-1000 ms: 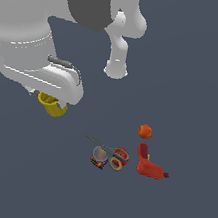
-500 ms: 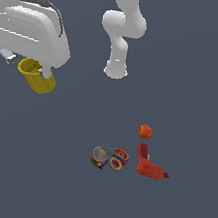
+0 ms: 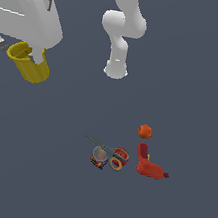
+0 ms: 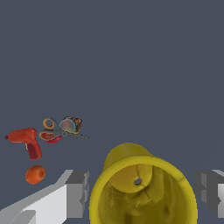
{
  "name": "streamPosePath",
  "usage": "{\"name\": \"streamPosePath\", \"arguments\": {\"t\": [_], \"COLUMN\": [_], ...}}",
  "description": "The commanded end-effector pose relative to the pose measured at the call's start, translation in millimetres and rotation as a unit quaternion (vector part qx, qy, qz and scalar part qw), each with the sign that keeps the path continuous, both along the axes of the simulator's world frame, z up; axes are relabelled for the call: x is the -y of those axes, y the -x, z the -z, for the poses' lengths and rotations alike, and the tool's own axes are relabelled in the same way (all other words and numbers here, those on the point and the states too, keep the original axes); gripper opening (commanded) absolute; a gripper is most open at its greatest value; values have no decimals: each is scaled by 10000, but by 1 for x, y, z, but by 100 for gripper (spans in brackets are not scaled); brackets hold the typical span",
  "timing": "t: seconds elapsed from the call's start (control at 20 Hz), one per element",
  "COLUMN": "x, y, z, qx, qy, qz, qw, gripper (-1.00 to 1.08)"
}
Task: Pick up a designated object from a clutter of objects.
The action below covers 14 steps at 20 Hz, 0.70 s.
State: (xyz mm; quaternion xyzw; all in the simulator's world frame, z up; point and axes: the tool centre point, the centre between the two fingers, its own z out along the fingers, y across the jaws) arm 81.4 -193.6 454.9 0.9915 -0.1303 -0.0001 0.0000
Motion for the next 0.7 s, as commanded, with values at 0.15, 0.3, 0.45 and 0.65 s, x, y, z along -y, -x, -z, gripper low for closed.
{"name": "streamPosePath", "arguments": {"t": [0.15,0.3,0.45,0.65], "x": [0,1,1,2], "y": [0,-1,-3,-7], "z": [-2,-3,-6,-13], "qx": [-1,-1,-1,-1], "qy": [0,0,0,0], "qz": [-1,-1,-1,-1], "qw": [10000,10000,10000,10000], "gripper": [-100,-100,-100,-100]}}
